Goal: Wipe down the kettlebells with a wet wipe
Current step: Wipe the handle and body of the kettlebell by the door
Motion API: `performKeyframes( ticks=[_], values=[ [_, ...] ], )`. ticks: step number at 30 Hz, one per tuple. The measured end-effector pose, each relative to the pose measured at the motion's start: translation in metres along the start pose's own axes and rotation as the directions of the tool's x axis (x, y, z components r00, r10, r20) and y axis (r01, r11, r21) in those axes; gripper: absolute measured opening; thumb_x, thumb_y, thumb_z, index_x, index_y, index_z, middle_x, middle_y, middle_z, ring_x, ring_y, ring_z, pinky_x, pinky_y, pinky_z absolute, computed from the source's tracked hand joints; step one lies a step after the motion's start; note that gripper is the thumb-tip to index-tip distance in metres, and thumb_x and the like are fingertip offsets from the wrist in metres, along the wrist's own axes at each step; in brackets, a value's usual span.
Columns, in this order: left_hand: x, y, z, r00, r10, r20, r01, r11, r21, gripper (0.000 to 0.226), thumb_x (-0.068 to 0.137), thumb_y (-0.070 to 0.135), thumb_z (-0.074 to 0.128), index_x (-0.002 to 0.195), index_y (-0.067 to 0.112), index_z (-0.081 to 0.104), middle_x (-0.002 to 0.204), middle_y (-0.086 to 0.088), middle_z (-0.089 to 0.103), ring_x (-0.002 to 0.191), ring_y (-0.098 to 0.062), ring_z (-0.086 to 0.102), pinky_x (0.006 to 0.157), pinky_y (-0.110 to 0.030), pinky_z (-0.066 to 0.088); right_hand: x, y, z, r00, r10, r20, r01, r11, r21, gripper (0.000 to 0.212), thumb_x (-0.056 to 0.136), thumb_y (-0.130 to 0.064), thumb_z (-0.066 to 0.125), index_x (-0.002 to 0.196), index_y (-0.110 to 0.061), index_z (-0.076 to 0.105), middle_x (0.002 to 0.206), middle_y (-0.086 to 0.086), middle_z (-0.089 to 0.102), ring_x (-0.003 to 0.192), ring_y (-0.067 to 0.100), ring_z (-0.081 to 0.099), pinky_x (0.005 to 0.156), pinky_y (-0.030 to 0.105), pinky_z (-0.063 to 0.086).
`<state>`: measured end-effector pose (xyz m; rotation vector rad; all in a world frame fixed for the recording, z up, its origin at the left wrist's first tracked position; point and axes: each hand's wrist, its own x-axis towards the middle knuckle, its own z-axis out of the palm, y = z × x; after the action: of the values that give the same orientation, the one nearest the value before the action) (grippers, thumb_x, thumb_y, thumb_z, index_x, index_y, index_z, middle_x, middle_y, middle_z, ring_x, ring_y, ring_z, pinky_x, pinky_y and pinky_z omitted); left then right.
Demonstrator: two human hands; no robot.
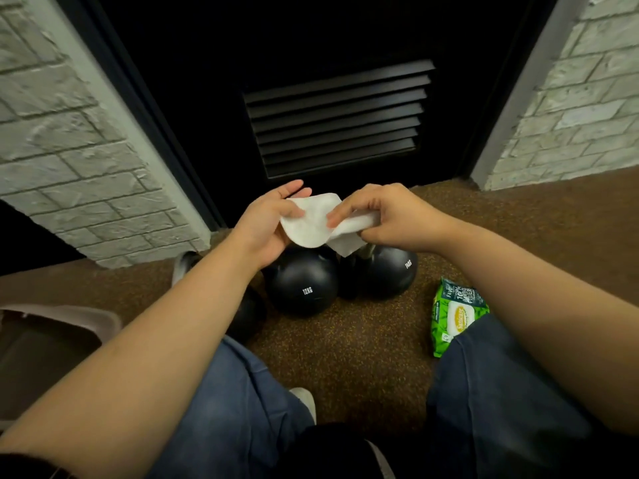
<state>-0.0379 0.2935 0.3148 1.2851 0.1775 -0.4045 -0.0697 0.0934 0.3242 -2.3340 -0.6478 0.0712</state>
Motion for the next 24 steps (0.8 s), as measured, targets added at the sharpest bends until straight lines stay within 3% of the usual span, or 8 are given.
performKeyframes(
  ticks=[3, 5, 10, 13, 16, 18, 21, 24],
  values=[
    [0.0, 0.003, -0.01, 0.998, 0.057, -0.006, -0.056, 0.993, 0.102, 0.056, 0.085, -0.015, 0.043, 0.134, 0.012, 0.044, 0.118, 0.0, 0.058, 0.107, -0.018, 0.058, 0.083, -0.034, 0.053, 0.005, -0.002, 0.008, 1.0, 0.026, 0.003, -0.026, 1.0, 0.008, 0.051, 0.065, 0.006, 0.06, 0.102, -0.029, 0.071, 0.112, -0.003, 0.066, 0.109, 0.015, 0.056, 0.097, 0.035, 0.044],
    [0.001, 0.003, -0.017, 0.995, 0.103, -0.008, -0.101, 0.981, 0.165, 0.055, 0.086, -0.015, 0.046, 0.131, 0.016, 0.045, 0.122, 0.0, 0.057, 0.109, -0.016, 0.058, 0.075, -0.029, 0.054, 0.009, -0.002, 0.013, 0.997, 0.08, 0.021, -0.081, 0.997, 0.013, 0.047, 0.069, 0.002, 0.064, 0.104, -0.03, 0.07, 0.114, -0.003, 0.064, 0.107, 0.013, 0.058, 0.094, 0.033, 0.047],
    [0.008, 0.009, -0.025, 0.974, 0.226, 0.023, -0.222, 0.928, 0.301, 0.059, 0.082, -0.018, 0.048, 0.128, 0.019, 0.045, 0.129, -0.001, 0.053, 0.11, -0.012, 0.055, 0.07, -0.019, 0.051, 0.028, -0.003, 0.032, 0.933, 0.354, 0.062, -0.358, 0.928, 0.106, 0.041, 0.084, -0.024, 0.065, 0.124, -0.022, 0.058, 0.118, -0.002, 0.061, 0.107, 0.015, 0.06, 0.093, 0.028, 0.048],
    [0.011, 0.013, -0.023, 0.951, 0.306, 0.048, -0.302, 0.881, 0.364, 0.059, 0.081, -0.017, 0.047, 0.121, 0.028, 0.046, 0.131, 0.001, 0.05, 0.117, -0.012, 0.051, 0.077, -0.023, 0.05, 0.038, -0.009, 0.044, 0.828, 0.54, 0.151, -0.55, 0.73, 0.407, 0.057, 0.094, -0.049, 0.043, 0.141, -0.018, 0.037, 0.14, 0.007, 0.047, 0.12, 0.02, 0.051, 0.097, 0.035, 0.045],
    [0.013, 0.017, -0.01, 0.928, 0.357, 0.105, -0.37, 0.852, 0.37, 0.061, 0.082, -0.016, 0.046, 0.121, 0.031, 0.045, 0.133, 0.003, 0.048, 0.119, -0.01, 0.049, 0.081, -0.025, 0.051, 0.042, -0.014, 0.049, 0.81, 0.545, 0.217, -0.517, 0.489, 0.702, 0.069, 0.092, -0.062, 0.029, 0.148, -0.021, 0.023, 0.138, 0.01, 0.047, 0.123, 0.024, 0.049, 0.093, 0.034, 0.043],
    [0.013, 0.019, 0.001, 0.923, 0.35, 0.162, -0.384, 0.87, 0.308, 0.062, 0.082, -0.018, 0.045, 0.121, 0.03, 0.046, 0.135, 0.002, 0.048, 0.12, -0.01, 0.049, 0.085, -0.028, 0.052, 0.045, -0.011, 0.048, 0.826, 0.526, 0.202, -0.44, 0.379, 0.814, 0.072, 0.089, -0.069, 0.024, 0.143, -0.022, 0.033, 0.12, 0.009, 0.058, 0.109, 0.022, 0.058, 0.084, 0.033, 0.05],
    [0.016, 0.017, 0.013, 0.92, 0.336, 0.202, -0.376, 0.901, 0.214, 0.061, 0.083, -0.018, 0.045, 0.118, 0.032, 0.048, 0.135, 0.001, 0.049, 0.12, -0.012, 0.051, 0.086, -0.029, 0.054, 0.05, -0.001, 0.045, 0.822, 0.539, 0.183, -0.388, 0.295, 0.873, 0.08, 0.083, -0.078, 0.023, 0.133, -0.022, 0.049, 0.116, 0.011, 0.064, 0.101, 0.024, 0.064, 0.076, 0.034, 0.055],
    [0.025, 0.014, 0.019, 0.927, 0.309, 0.211, -0.346, 0.923, 0.17, 0.059, 0.084, -0.016, 0.044, 0.117, 0.033, 0.049, 0.133, 0.003, 0.051, 0.12, -0.011, 0.052, 0.083, -0.027, 0.054, 0.048, 0.002, 0.039, 0.846, 0.485, 0.22, -0.351, 0.198, 0.915, 0.08, 0.084, -0.076, 0.023, 0.13, -0.018, 0.053, 0.11, 0.009, 0.066, 0.089, 0.018, 0.069, 0.071, 0.033, 0.059]
  ],
)
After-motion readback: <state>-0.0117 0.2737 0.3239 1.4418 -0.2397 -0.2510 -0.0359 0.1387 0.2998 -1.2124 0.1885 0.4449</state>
